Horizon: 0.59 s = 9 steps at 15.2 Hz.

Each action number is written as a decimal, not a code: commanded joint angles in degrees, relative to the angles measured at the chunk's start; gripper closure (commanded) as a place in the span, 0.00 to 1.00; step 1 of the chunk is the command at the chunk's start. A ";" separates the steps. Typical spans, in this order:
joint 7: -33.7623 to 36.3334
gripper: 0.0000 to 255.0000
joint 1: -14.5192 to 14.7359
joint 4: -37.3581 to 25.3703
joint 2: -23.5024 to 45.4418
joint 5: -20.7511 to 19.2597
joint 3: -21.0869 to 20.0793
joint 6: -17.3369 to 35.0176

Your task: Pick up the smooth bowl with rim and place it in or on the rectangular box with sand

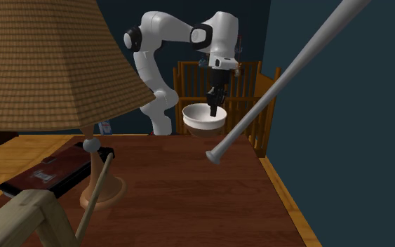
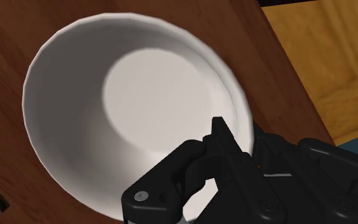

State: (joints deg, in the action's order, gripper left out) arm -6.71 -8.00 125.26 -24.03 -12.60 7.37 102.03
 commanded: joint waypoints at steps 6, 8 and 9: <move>-1.92 1.00 -0.43 -3.97 -0.91 -0.17 0.58 -4.58; -4.18 1.00 -1.41 -2.31 -3.16 -1.13 2.19 -4.69; -5.33 1.00 -1.91 -1.57 -4.22 -1.65 3.02 -4.77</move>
State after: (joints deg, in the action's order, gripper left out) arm -10.71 -9.41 123.48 -27.46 -13.76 9.53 97.56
